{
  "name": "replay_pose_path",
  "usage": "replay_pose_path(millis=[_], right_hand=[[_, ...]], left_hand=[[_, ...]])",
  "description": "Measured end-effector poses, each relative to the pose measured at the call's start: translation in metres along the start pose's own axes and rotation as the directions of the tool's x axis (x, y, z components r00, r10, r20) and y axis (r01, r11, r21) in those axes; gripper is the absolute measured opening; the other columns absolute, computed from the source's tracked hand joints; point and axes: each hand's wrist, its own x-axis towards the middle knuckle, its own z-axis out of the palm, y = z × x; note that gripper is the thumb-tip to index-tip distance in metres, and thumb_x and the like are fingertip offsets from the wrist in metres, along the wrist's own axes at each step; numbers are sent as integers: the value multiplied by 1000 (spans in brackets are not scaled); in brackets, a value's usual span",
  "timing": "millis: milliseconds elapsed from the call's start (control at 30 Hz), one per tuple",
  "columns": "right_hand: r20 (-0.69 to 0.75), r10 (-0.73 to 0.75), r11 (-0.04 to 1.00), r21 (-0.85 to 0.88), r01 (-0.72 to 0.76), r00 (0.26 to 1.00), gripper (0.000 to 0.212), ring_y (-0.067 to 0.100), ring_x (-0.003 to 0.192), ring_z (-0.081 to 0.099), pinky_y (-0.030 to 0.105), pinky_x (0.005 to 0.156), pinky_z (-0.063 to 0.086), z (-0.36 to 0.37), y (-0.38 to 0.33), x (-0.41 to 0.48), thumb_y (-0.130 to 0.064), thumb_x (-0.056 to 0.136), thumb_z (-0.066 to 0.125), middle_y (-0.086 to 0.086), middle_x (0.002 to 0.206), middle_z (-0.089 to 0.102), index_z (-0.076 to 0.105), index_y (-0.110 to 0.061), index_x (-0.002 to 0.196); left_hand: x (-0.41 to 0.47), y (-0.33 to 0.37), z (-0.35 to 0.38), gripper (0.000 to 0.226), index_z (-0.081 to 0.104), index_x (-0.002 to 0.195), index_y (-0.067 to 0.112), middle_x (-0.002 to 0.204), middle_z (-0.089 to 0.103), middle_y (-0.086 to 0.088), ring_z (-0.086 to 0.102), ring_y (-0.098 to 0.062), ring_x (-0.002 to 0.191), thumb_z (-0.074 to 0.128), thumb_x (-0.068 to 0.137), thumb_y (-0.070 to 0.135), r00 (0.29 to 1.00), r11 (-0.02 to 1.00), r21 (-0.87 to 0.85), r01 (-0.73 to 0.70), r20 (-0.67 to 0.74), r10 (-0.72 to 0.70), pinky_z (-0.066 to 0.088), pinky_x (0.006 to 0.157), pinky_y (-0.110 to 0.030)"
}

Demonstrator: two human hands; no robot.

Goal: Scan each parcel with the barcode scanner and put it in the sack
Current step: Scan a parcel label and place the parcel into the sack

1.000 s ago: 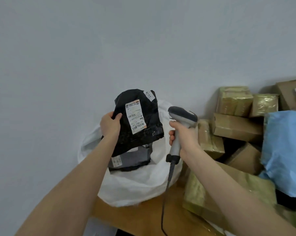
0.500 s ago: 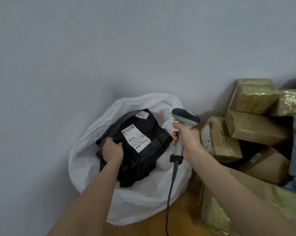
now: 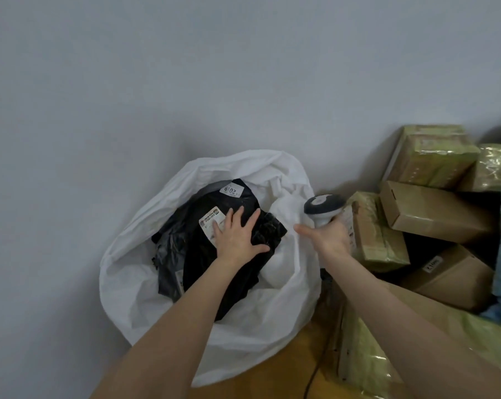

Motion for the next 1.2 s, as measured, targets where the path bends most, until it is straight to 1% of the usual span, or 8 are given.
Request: replay_pose_path(millis=[267, 533, 700, 800, 933, 1033, 1133, 1200], right_hand=[[-31, 58, 981, 186, -51, 998, 29, 26, 91, 59, 39, 82, 50, 10, 5, 6, -16, 79, 75, 7, 102, 63, 56, -17, 100], [-192, -50, 935, 336, 114, 980, 32, 27, 93, 63, 45, 87, 54, -29, -11, -3, -11, 76, 71, 3, 96, 64, 57, -19, 104], [-182, 33, 943, 330, 29, 983, 38, 31, 100, 59, 44, 90, 51, -33, 14, 2, -8, 79, 69, 5, 102, 59, 55, -11, 115], [-173, 50, 945, 326, 10, 984, 34, 28, 93, 55, 41, 86, 49, -31, 18, 1, -7, 80, 69, 5, 99, 57, 52, -15, 109], [-187, 36, 954, 299, 22, 982, 37, 28, 92, 55, 40, 85, 49, -30, 19, 3, -7, 80, 68, 6, 99, 57, 54, -10, 115], [-211, 40, 959, 281, 21, 977, 41, 26, 90, 55, 39, 83, 50, -32, 23, 6, -7, 80, 68, 6, 96, 57, 55, -8, 119], [-204, 40, 963, 270, 17, 978, 39, 27, 89, 56, 39, 81, 50, -31, 25, 7, -7, 80, 68, 5, 90, 56, 55, -7, 117], [-185, 43, 960, 280, 11, 982, 37, 28, 90, 56, 39, 80, 50, -30, 24, 7, -7, 80, 68, 4, 88, 55, 55, -7, 114]], left_hand=[[4, -38, 28, 100, 6, 151, 46, 162, -5, -6, -6, -32, 148, 44, 68, 88, 982, 977, 154, 146, 98, -163, 1, 107, -71], [24, 19, 52, 62, 15, 153, 36, 163, 6, -2, 4, -25, 149, 36, 97, 54, 937, 992, 84, -91, 345, 56, 6, 115, -56], [12, -19, 26, 59, 42, 141, 34, 151, 37, -4, 26, -22, 142, 55, 85, 42, 960, 995, 86, 57, -278, -31, 22, 110, -44], [5, -39, 26, 84, 22, 150, 33, 157, 18, -14, 13, -31, 146, 56, 79, 64, 947, 952, 10, 307, -102, -305, 18, 111, -56], [15, -12, 36, 91, 10, 153, 37, 162, 5, -6, 6, -25, 149, 54, 81, 70, 939, 996, -39, -78, 333, 87, 11, 117, -48], [15, -6, 41, 80, 22, 152, 34, 160, 18, -3, 15, -20, 147, 59, 85, 57, 971, 976, -53, -213, 101, 217, 15, 117, -39], [13, -36, 30, 80, 29, 149, 28, 156, 26, -9, 20, -26, 145, 64, 81, 50, 954, 996, 66, 67, -296, -44, 20, 113, -48], [13, -63, 19, 91, 21, 151, 22, 156, 22, -15, 18, -31, 144, 64, 79, 58, 901, 928, -43, 370, -228, -369, 21, 111, -56]])
